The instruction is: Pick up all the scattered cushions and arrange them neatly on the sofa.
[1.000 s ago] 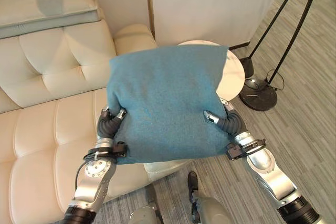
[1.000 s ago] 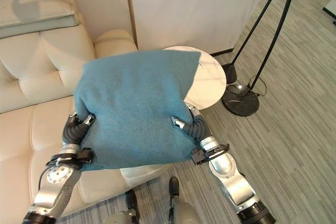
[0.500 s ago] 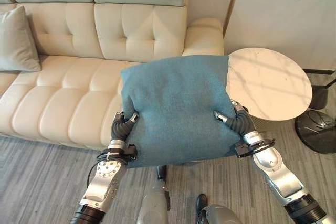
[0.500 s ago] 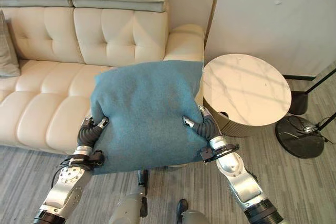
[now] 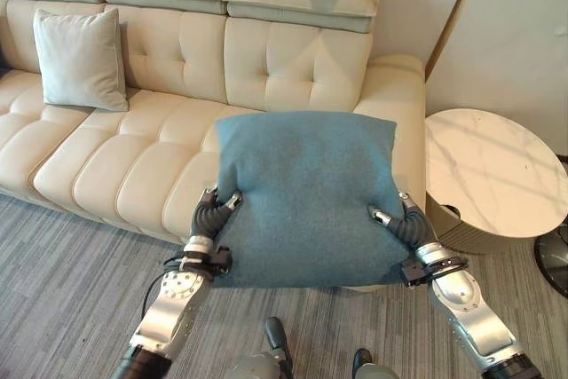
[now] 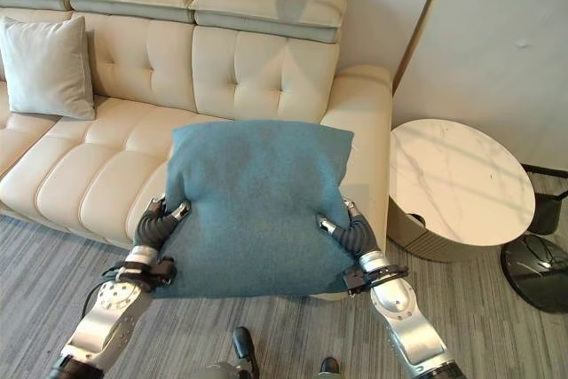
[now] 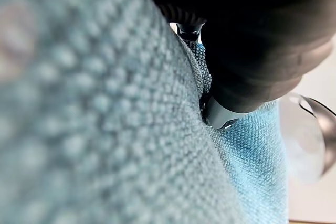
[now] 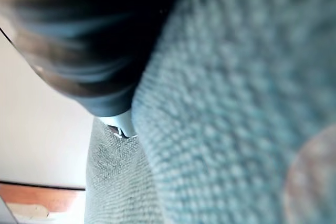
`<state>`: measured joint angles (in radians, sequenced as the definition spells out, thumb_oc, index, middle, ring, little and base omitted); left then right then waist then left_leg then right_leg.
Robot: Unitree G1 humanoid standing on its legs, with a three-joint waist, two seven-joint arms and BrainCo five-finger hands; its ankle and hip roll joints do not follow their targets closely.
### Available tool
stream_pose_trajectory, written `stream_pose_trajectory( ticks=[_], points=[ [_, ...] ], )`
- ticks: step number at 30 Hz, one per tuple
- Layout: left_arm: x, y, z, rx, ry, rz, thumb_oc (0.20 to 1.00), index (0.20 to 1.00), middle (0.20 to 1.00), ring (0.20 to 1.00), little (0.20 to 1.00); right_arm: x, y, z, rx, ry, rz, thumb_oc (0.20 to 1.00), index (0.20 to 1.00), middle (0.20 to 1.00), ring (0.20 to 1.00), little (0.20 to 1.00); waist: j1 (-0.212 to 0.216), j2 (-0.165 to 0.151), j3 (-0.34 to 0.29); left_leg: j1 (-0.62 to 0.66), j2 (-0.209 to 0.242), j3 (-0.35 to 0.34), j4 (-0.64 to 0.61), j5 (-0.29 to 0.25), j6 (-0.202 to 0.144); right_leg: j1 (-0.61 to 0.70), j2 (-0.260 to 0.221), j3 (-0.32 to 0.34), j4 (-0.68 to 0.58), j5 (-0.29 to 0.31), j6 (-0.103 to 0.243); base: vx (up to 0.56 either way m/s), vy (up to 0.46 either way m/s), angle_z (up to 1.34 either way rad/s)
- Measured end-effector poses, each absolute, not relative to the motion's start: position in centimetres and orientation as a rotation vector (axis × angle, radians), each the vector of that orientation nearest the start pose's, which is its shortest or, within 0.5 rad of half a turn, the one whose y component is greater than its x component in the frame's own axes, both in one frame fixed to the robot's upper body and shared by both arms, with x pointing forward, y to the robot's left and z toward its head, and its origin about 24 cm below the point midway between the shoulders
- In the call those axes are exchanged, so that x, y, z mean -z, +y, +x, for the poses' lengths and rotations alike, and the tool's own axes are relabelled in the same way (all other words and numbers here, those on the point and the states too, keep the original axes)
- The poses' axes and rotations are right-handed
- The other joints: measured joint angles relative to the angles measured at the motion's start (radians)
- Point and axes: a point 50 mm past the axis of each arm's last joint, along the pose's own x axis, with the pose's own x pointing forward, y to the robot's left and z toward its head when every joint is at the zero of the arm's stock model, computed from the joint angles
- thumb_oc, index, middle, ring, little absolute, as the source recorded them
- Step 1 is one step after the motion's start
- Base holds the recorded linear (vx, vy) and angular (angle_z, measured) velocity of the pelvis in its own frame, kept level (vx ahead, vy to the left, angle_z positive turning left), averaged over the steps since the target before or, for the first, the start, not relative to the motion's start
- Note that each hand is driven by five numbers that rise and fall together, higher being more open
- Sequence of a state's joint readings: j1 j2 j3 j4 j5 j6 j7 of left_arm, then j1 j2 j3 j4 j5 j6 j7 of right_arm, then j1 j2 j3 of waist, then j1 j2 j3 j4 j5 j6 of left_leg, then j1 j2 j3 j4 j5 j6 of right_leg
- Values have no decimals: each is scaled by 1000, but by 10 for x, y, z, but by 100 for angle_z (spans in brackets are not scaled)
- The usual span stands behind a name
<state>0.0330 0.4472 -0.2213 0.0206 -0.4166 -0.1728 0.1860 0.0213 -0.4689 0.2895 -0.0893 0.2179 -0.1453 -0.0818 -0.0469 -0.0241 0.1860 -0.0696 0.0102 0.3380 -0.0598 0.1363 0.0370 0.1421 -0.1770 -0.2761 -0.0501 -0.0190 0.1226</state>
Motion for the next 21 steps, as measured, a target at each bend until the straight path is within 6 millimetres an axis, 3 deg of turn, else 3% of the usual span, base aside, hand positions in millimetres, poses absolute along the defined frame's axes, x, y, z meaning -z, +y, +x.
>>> stream_pose_trajectory(
  ticks=[6,9,11,14,16,18,19,20,21],
  points=[
    [-44,200,241,-17,-25,10,200,200,200,200,200,-62,-159,241,-254,-116,-198,200,200,200,200,200,26,-20,-5,1,-9,-4,10,-14,12,-18,-10,4,53,-16,11,94,227,0],
    [-46,200,243,-13,-30,12,200,200,200,200,200,-61,-160,242,-254,-107,-208,200,200,200,200,200,22,-18,-6,4,-6,-30,20,-30,27,-125,-43,33,287,-93,18,95,291,15],
    [-41,203,244,-22,-11,23,200,200,200,200,200,-60,-156,242,-265,-103,-196,200,200,200,200,200,18,-22,-2,10,-21,-55,36,-62,58,-244,-71,115,550,-110,20,195,188,21],
    [-40,208,242,-30,0,40,200,200,200,200,200,-59,-150,241,-288,-99,-191,200,200,200,200,200,25,-38,-3,14,-33,-58,28,-75,73,-341,-72,168,620,-144,11,156,79,6],
    [-40,214,240,-34,9,66,200,200,200,200,200,-59,-147,242,-311,-100,-194,200,200,200,200,200,30,-25,25,15,-27,-66,34,-79,83,-433,-10,163,530,-138,-8,369,108,6],
    [-40,212,241,-30,5,57,200,200,200,200,200,-62,-148,244,-317,-110,-200,200,200,200,200,200,16,-10,49,-1,-18,-87,30,-82,87,-479,44,142,368,-109,10,486,39,33],
    [-40,212,241,-30,5,60,200,200,200,200,200,-63,-149,245,-315,-110,-193,200,200,200,200,200,13,-13,54,2,-20,-89,12,-85,82,-493,49,104,310,-96,21,423,-17,53],
    [-38,211,240,-31,15,56,200,200,200,200,200,-60,-150,245,-309,-98,-185,200,200,200,200,200,-1,-17,53,10,-23,-109,-5,-88,75,-459,43,0,241,-63,23,339,-34,54],
    [-37,211,240,-29,16,55,200,200,200,200,200,-58,-151,246,-311,-88,-185,200,200,200,200,200,-13,-33,55,2,-33,-119,27,-96,70,-430,45,1,189,-20,18,439,-93,43]
  ],
)
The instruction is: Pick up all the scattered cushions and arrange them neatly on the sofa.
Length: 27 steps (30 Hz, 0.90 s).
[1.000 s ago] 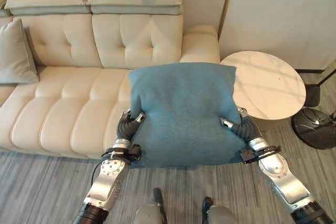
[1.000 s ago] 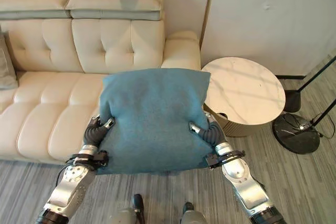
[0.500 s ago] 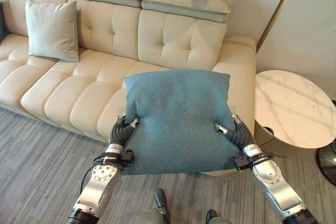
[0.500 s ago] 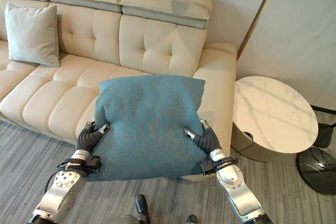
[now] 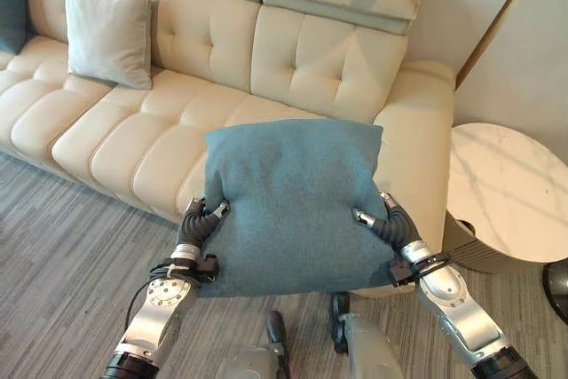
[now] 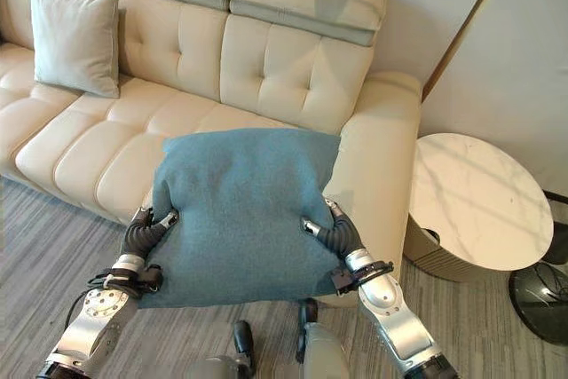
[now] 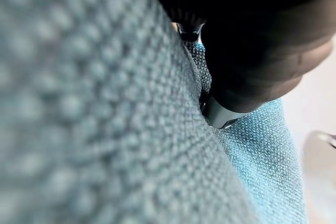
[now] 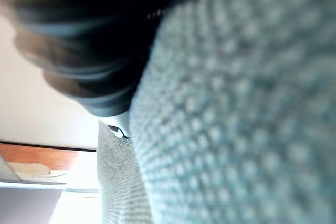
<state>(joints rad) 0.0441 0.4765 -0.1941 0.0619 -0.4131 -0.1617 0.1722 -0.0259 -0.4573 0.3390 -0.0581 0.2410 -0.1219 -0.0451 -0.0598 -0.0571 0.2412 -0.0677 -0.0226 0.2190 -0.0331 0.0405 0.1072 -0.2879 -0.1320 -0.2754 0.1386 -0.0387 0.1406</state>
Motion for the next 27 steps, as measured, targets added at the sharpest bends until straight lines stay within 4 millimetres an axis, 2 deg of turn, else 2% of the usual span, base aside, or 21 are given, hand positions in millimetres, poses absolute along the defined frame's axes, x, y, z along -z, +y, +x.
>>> stream_pose_trajectory(
  ticks=[1,3,4,5,6,7,8,11,12,13,14,16,17,18,19,20,21,22,23,24,27],
  points=[
    [-35,209,239,-30,23,44,200,200,200,200,200,-56,-154,247,-314,-74,-198,200,200,200,200,200,3,9,7,5,12,-13,16,10,-18,17,7,2,-4,58,3,434,-104,20],
    [-35,205,240,-21,21,30,200,200,200,200,200,-52,-159,245,-300,-52,-191,200,200,200,200,200,-19,18,7,23,17,-46,16,6,-49,43,13,1,10,74,-8,395,-141,42],
    [-34,203,239,-9,23,20,200,200,200,200,200,-48,-164,242,-293,-31,-193,200,200,200,200,200,-38,29,5,38,29,-80,19,-9,-77,71,40,16,22,74,-55,368,-165,85],
    [-32,200,239,7,29,21,200,200,200,200,200,-45,-169,240,-288,-12,-203,200,200,200,200,200,-51,34,3,38,47,-103,68,-41,-129,104,66,43,20,50,-94,323,-158,67],
    [-32,200,238,11,33,24,200,200,200,200,200,-44,-171,240,-288,-4,-210,200,200,200,200,200,-54,32,1,44,59,-98,106,-55,-167,121,69,37,11,49,-114,322,-152,31],
    [-31,200,237,20,35,29,200,200,200,200,200,-43,-171,240,-287,-2,-210,200,200,200,200,200,-54,21,-4,25,64,-92,184,-85,-194,128,64,24,4,70,-173,346,-131,-6],
    [-30,199,237,19,37,18,200,200,200,200,200,-48,-175,243,-282,-20,-223,200,200,200,200,200,-50,33,-7,-56,98,-72,418,-126,-220,142,77,27,22,22,-216,236,-84,-21],
    [-28,196,235,21,42,3,200,200,200,200,200,-49,-178,243,-280,-19,-232,200,200,200,200,200,-55,59,-34,-52,123,-3,472,-127,-216,166,99,59,18,18,-217,320,29,-34],
    [-29,194,236,26,36,-3,200,200,200,200,200,-50,-179,243,-274,-21,-235,200,200,200,200,200,-53,54,-35,-47,131,13,478,-136,-211,202,103,76,-23,41,-239,301,63,-48],
    [-29,194,236,27,34,-3,200,200,200,200,200,-51,-179,243,-277,-25,-235,200,200,200,200,200,-51,51,-38,-39,129,24,451,-145,-202,211,104,93,-37,42,-238,354,147,-45],
    [-33,190,241,47,18,-6,200,200,200,200,200,-55,-181,243,-263,-44,-233,200,200,200,200,200,-61,41,-36,-38,112,39,268,-154,-207,253,95,115,-97,50,-232,203,103,-35],
    [-34,189,242,57,15,-5,200,200,200,200,200,-56,-185,243,-250,-45,-237,200,200,200,200,200,-53,33,-39,-52,102,30,145,-124,-199,285,89,135,-131,61,-218,187,121,-26],
    [-34,189,242,57,15,-5,200,200,200,200,200,-56,-185,243,-250,-45,-237,200,200,200,200,200,-53,33,-39,-52,102,30,145,-124,-199,285,89,135,-131,61,-218,209,132,-69],
    [-32,189,240,55,23,-7,200,200,200,200,200,-55,-185,242,-252,-42,-250,200,200,200,200,200,-44,33,-40,-84,115,9,114,-50,-193,314,94,161,-137,55,-203,156,103,-64],
    [-31,189,239,54,26,-9,200,200,200,200,200,-54,-184,241,-254,-40,-254,200,200,200,200,200,-45,34,-40,-90,123,4,113,-11,-181,326,92,170,-137,51,-196,261,197,-97],
    [-30,189,239,53,29,-8,200,200,200,200,200,-54,-184,241,-253,-37,-254,200,200,200,200,200,-38,36,-44,-95,118,-80,94,3,-191,344,96,220,-143,41,-180,237,214,-58],
    [-30,189,239,51,28,-9,200,200,200,200,200,-54,-185,241,-253,-38,-256,200,200,200,200,200,-31,36,-44,-89,119,-93,92,10,-189,343,98,224,-141,41,-180,311,301,-113],
    [-29,188,237,49,34,-16,200,200,200,200,200,-54,-186,241,-251,-37,-260,200,200,200,200,200,-22,56,-55,-45,132,-202,71,85,-167,344,107,288,-132,24,-152,206,210,-99],
    [-28,186,237,49,36,-23,200,200,200,200,200,-53,-187,241,-249,-33,-264,200,200,200,200,200,-22,72,-61,-25,133,-218,52,98,-169,343,115,301,-123,14,-134,241,236,-96],
    [-28,184,238,55,34,-27,200,200,200,200,200,-50,-188,241,-239,-20,-260,200,200,200,200,200,-44,68,-65,14,120,-200,-1,72,-156,344,94,308,-115,2,-106,172,187,-36],
    [-31,188,240,59,28,-1,200,200,200,200,200,-42,-185,241,-234,3,-262,200,200,200,200,200,-43,24,-69,37,58,-147,-25,65,-131,321,26,327,-114,4,-64,202,291,-42]
  ],
)
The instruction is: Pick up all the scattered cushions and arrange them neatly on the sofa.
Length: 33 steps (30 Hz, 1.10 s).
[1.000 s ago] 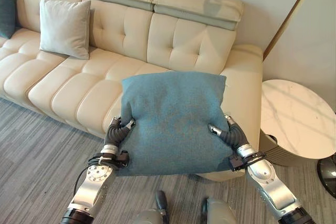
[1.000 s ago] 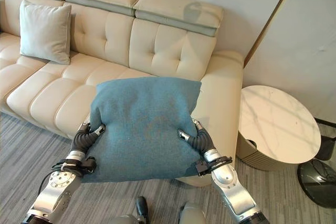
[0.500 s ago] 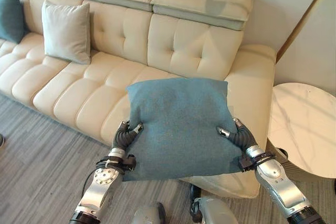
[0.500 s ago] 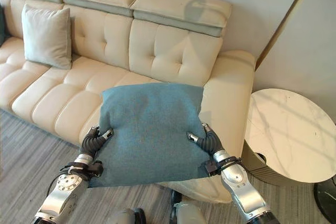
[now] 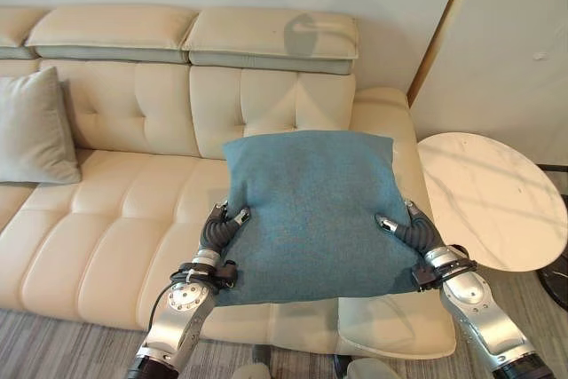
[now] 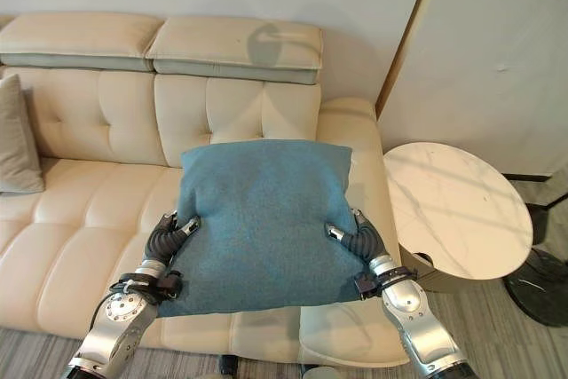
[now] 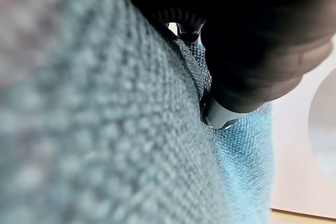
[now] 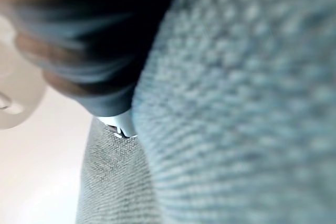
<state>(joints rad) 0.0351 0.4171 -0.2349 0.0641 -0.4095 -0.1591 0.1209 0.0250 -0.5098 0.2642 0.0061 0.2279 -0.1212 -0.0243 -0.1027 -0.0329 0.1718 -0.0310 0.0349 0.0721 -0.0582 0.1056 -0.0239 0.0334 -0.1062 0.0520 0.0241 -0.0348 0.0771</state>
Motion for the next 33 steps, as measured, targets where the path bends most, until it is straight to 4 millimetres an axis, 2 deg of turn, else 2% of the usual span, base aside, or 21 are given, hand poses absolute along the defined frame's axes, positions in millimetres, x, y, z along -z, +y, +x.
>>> stream_pose_trajectory(
  ticks=[4,6,8,10,11,13,14,15,16,18,19,21,22,23,24,28,29,30,31,33],
  points=[
    [-36,202,241,40,26,55,200,200,200,200,200,-42,-169,242,-264,-10,-232,200,200,200,200,200,35,1,0,36,-38,90,-21,-9,22,-4,-43,57,-36,34,51,38,170,-60],
    [-38,207,243,22,17,69,200,200,200,200,200,-43,-162,246,-273,-23,-219,200,200,200,200,200,39,2,1,30,-42,112,-21,-13,32,-20,-45,75,-44,54,52,-78,129,-50],
    [-40,217,244,-25,11,85,200,200,200,200,200,-51,-149,257,-292,-61,-203,200,200,200,200,200,54,3,1,12,-35,168,-23,-26,38,-66,-44,108,-45,78,61,-67,68,-70],
    [-42,222,245,-61,0,106,200,200,200,200,200,-57,-144,263,-292,-89,-193,200,200,200,200,200,58,1,1,-19,-34,190,-27,-27,38,-96,-62,79,-71,87,69,-127,35,-41],
    [-43,222,247,-72,-11,106,200,200,200,200,200,-57,-141,265,-284,-89,-181,200,200,200,200,200,63,6,1,-51,-32,189,-29,-19,36,-121,-65,59,-86,114,77,-320,50,-10],
    [-51,221,264,-114,-47,106,200,200,200,200,200,-65,-133,283,-252,-121,-182,200,200,200,200,200,72,23,5,-133,-23,183,-22,14,32,-197,-57,48,-90,147,82,-233,16,9],
    [-55,220,274,-132,-63,108,200,200,200,200,200,-72,-131,293,-241,-142,-197,200,200,200,200,200,75,30,10,-165,-21,180,-22,22,28,-223,-56,44,-100,155,74,-190,1,11],
    [-62,220,285,-159,-87,102,200,200,200,200,200,-82,-129,303,-223,-172,-211,200,200,200,200,200,85,41,21,-198,-20,180,-22,44,28,-251,-55,37,-105,186,76,-196,-1,13],
    [-69,218,295,-177,-110,116,200,200,200,200,200,-92,-127,315,-200,-200,-229,200,200,200,200,200,93,55,27,-226,-18,176,-21,58,46,-277,-53,31,-106,195,69,-152,-7,11],
    [-103,217,328,-227,-200,143,200,200,200,200,200,-129,-119,345,-148,-296,-269,200,200,200,200,200,118,77,43,-296,-15,165,-22,68,27,-344,-50,28,-105,205,77,-82,-24,11],
    [-129,213,342,-253,-280,141,200,200,200,200,200,-157,-115,357,-116,-375,-275,200,200,200,200,200,132,91,63,-319,-15,161,-22,85,38,-363,-50,23,-106,218,73,-104,-47,13],
    [-156,211,365,-287,-328,167,200,200,200,200,200,-187,-114,376,-56,-428,-307,200,200,200,200,200,140,102,69,-350,-14,149,-21,95,34,-387,-51,1,-106,221,76,-90,-50,24],
    [-200,203,389,-313,-402,209,200,200,200,200,200,-228,-112,393,16,-495,-341,200,200,200,200,200,147,117,77,-398,-13,126,-22,105,21,-423,-49,-21,-105,223,79,-81,-39,39],
    [-224,198,393,-315,-463,215,200,200,200,200,200,-251,-111,395,54,-545,-327,200,200,200,200,200,147,120,81,-428,-12,117,-21,114,11,-447,-47,-29,-105,226,79,-63,-29,34],
    [-257,198,395,-345,-564,218,200,200,200,200,200,-280,-108,395,103,-629,-305,200,200,200,200,200,160,125,93,-456,-11,112,-21,141,30,-473,-45,-34,-105,237,71,-67,-29,18],
    [-309,199,405,-409,-631,339,200,200,200,200,200,-322,-106,401,192,-703,-307,200,200,200,200,200,175,146,112,-494,-11,83,-21,146,25,-500,-42,-58,-105,237,70,-32,-43,13],
    [-326,201,405,-432,-648,340,235,235,235,235,235,-334,-103,400,200,-723,-303,360,360,360,360,360,175,148,113,-513,-10,72,-21,146,25,-515,-40,-66,-105,235,69,-31,-60,12],
    [-334,201,405,-438,-652,350,636,636,636,636,636,-340,-106,400,217,-732,-299,793,793,793,793,793,175,149,113,-528,-11,65,-21,150,20,-524,-40,-76,-105,232,70,-28,-59,30],
    [-355,198,404,-440,-665,385,1000,1000,1000,1000,1000,-355,-111,401,251,-739,-319,1000,1000,1000,1000,1000,174,156,117,-563,-13,31,-21,168,-2,-547,-42,-98,-105,230,70,-15,-47,31],
    [-364,199,402,-433,-672,371,1000,1000,1000,1000,1000,-363,-121,400,275,-743,-301,1000,1000,1000,1000,1000,178,164,120,-597,-13,12,-20,169,-1,-571,-38,-113,-105,223,68,-16,-47,26]
  ],
)
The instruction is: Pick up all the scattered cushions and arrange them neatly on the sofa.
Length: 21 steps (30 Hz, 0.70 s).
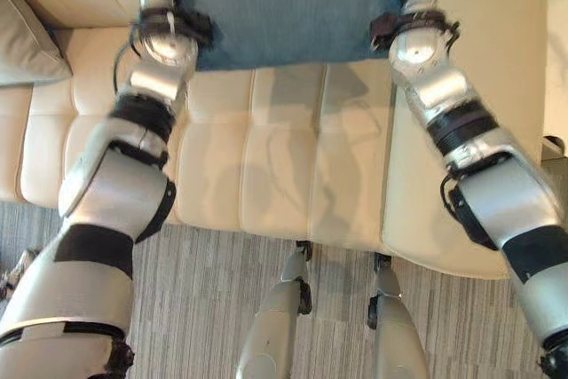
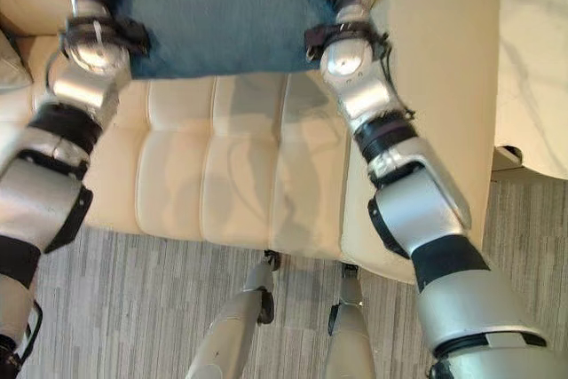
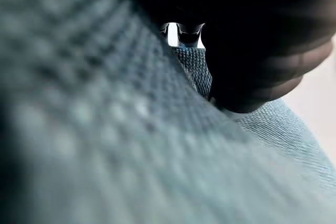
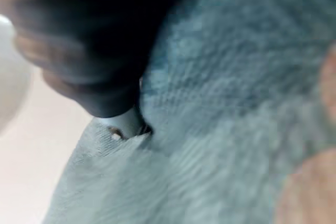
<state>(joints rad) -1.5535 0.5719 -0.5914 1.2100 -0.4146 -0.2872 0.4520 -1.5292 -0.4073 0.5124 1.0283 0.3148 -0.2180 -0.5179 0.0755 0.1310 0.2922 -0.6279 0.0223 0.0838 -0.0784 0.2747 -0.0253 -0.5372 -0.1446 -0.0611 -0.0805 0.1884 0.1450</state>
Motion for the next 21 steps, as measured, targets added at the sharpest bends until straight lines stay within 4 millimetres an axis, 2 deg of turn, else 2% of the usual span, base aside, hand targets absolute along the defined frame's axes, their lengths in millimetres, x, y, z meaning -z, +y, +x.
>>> stream_pose_trajectory(
  ticks=[3,4,5,7,8,9,10,11,12,13,15,16,18,20,21],
  points=[
    [-357,210,404,-439,-624,373,1000,1000,1000,1000,1000,-360,-132,402,262,-722,-329,1000,1000,1000,1000,1000,-2,11,5,-33,-4,-21,0,1,0,-26,-2,-20,7,-11,-6,4,-32,19],
    [-349,215,406,-436,-584,357,1000,1000,1000,1000,1000,-355,-141,404,262,-692,-341,1000,1000,1000,1000,1000,-2,24,21,-37,-6,-26,0,1,0,-35,-4,-24,30,-25,-3,-3,-19,16],
    [-333,221,409,-427,-532,373,1000,1000,1000,1000,1000,-340,-148,408,247,-638,-348,1000,1000,1000,1000,1000,-3,25,28,-38,-7,-31,0,1,1,-66,-8,-23,95,-56,-5,-16,-27,15],
    [-327,222,410,-418,-512,380,1000,1000,1000,1000,1000,-329,-153,411,243,-595,-356,1000,1000,1000,1000,1000,-3,24,33,-38,-8,-45,0,3,3,-99,-17,-22,166,-87,1,-27,-21,8],
    [-320,224,411,-406,-496,380,1000,1000,1000,1000,1000,-316,-157,412,227,-567,-367,1000,1000,1000,1000,1000,-4,23,35,-38,-8,-52,1,3,3,-137,-21,-18,253,-118,11,-30,2,11],
    [-301,230,409,-376,-482,337,1000,1000,1000,1000,1000,-289,-157,411,175,-532,-356,1000,1000,1000,1000,1000,-20,24,38,-27,-12,-78,2,3,4,-205,-33,-8,352,-188,40,-39,1,43],
    [-271,242,410,-390,-393,310,1000,1000,1000,1000,1000,-266,-158,412,163,-477,-331,1000,1000,1000,1000,1000,-47,17,40,-22,-42,-74,3,3,4,-172,-45,12,195,-124,38,-46,-4,51],
    [-258,246,409,-391,-360,304,1000,1000,1000,1000,1000,-260,-161,412,165,-466,-327,1000,1000,1000,1000,1000,-49,16,46,-23,-45,-70,3,3,4,-162,-45,10,161,-44,-10,-93,9,18],
    [-226,266,403,-437,-284,221,1000,1000,1000,1000,1000,-252,-155,408,131,-468,-296,1000,1000,1000,1000,1000,-34,-2,69,-16,-18,-43,10,2,3,-154,-18,11,144,-18,-24,-86,8,-13],
    [-213,271,400,-446,-250,201,1000,1000,1000,1000,1000,-250,-153,406,118,-474,-280,1000,1000,1000,1000,1000,-45,-9,78,-12,-9,-42,22,2,3,-144,-10,5,145,-14,-29,-68,14,-30],
    [-200,273,398,-442,-218,172,1000,1000,1000,1000,1000,-255,-152,404,112,-497,-262,1000,1000,1000,1000,1000,-41,-43,104,36,7,-15,21,2,3,-98,8,9,140,-12,-32,-33,8,-11],
    [-203,271,398,-431,-229,163,1000,1000,1000,1000,1000,-259,-155,403,117,-511,-256,1000,1000,1000,1000,1000,-45,-43,104,46,12,-16,19,2,3,-87,13,5,139,-10,-34,-35,0,-8],
    [-228,248,391,-310,-404,117,1000,1000,1000,1000,1000,-278,-164,387,92,-620,-238,1000,1000,1000,1000,1000,-40,-54,111,104,22,-7,0,-3,-4,-42,23,7,138,-10,-34,15,-21,-8],
    [-233,234,381,-231,-491,84,1000,1000,1000,1000,1000,-275,-164,375,46,-658,-237,1000,1000,1000,1000,1000,-44,-60,114,163,29,2,-1,-32,-30,12,32,9,134,-10,-35,43,-14,-14],
    [-231,228,376,-199,-518,78,1000,1000,1000,1000,1000,-269,-164,370,25,-666,-241,1000,1000,1000,1000,1000,-45,-64,113,186,28,9,-1,-38,-31,39,31,10,127,-11,-36,82,-18,-19]
  ],
)
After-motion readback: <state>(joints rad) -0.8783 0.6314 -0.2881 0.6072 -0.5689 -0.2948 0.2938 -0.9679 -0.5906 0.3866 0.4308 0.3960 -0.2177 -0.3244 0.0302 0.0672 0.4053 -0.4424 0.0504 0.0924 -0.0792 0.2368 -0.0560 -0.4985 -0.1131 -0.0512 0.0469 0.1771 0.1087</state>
